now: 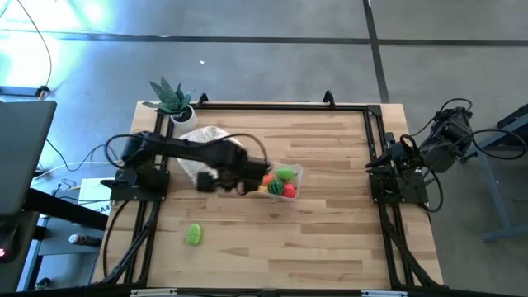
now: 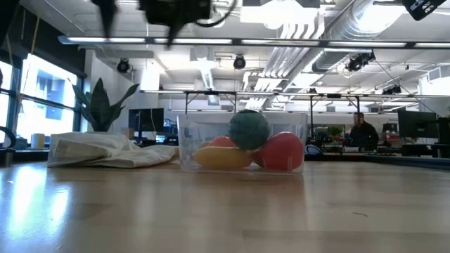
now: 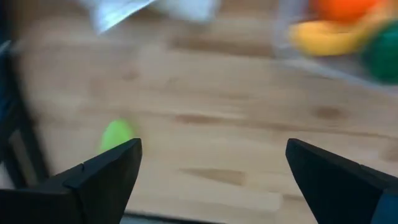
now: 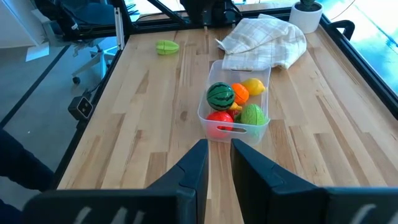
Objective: Pick and placing Produce into tupperware
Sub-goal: Put the green starfruit into the transparent container
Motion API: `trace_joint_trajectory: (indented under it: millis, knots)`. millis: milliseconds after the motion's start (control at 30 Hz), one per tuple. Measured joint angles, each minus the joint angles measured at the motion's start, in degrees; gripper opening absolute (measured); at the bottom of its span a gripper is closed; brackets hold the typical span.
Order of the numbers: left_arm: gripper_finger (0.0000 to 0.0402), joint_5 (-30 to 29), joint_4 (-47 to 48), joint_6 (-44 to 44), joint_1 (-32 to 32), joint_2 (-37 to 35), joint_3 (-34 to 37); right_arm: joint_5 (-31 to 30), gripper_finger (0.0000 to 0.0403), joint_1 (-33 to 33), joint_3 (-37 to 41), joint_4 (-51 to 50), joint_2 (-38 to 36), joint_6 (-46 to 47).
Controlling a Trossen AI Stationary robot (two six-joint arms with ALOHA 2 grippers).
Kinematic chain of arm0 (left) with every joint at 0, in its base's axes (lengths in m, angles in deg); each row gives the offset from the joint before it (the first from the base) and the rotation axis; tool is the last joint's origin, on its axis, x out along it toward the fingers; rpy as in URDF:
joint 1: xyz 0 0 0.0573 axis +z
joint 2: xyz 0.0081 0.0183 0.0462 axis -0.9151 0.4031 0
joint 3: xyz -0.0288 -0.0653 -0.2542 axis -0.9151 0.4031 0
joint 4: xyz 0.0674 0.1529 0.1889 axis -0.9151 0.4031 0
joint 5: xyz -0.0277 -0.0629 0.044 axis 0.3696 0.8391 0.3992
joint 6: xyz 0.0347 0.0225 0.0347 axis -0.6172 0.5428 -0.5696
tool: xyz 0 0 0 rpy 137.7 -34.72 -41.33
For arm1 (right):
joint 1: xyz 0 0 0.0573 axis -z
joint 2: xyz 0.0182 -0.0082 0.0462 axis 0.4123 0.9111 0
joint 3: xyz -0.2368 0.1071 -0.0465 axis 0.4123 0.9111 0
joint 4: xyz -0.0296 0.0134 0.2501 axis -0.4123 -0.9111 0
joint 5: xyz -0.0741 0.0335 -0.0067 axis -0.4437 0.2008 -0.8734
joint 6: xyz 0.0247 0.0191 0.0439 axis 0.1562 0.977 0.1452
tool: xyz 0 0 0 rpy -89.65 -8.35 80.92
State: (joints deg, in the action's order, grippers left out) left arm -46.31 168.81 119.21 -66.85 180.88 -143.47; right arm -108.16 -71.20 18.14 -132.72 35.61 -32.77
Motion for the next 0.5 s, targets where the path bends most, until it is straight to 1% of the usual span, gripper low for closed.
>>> trace_joint_trajectory:
  millis: [167, 300, 400, 500]
  knots:
    - [0.0375, 7.0, 0.2, 14.4, -4.8, -7.2, 13.6, 0.0, 0.0058, 0.0, 0.0, 0.0, 0.0, 0.0]
    - [0.0364, 13.7, -2.7, 17.4, -7.7, -10.1, 21.4, 0.0, 0.0058, 0.0, 0.0, 0.0, 0.0, 0.0]
    - [0.0357, 14.3, -6.5, 17.7, -9.0, -11.7, 25.6, 0.0, 0.0058, 0.0, 0.0, 0.0, 0.0, 0.0]
    - [0.0354, 12.7, -7.8, 17.0, -11.0, -12.1, 27.9, 0.0, 0.0058, 0.0, 0.0, 0.0, 0.0, 0.0]
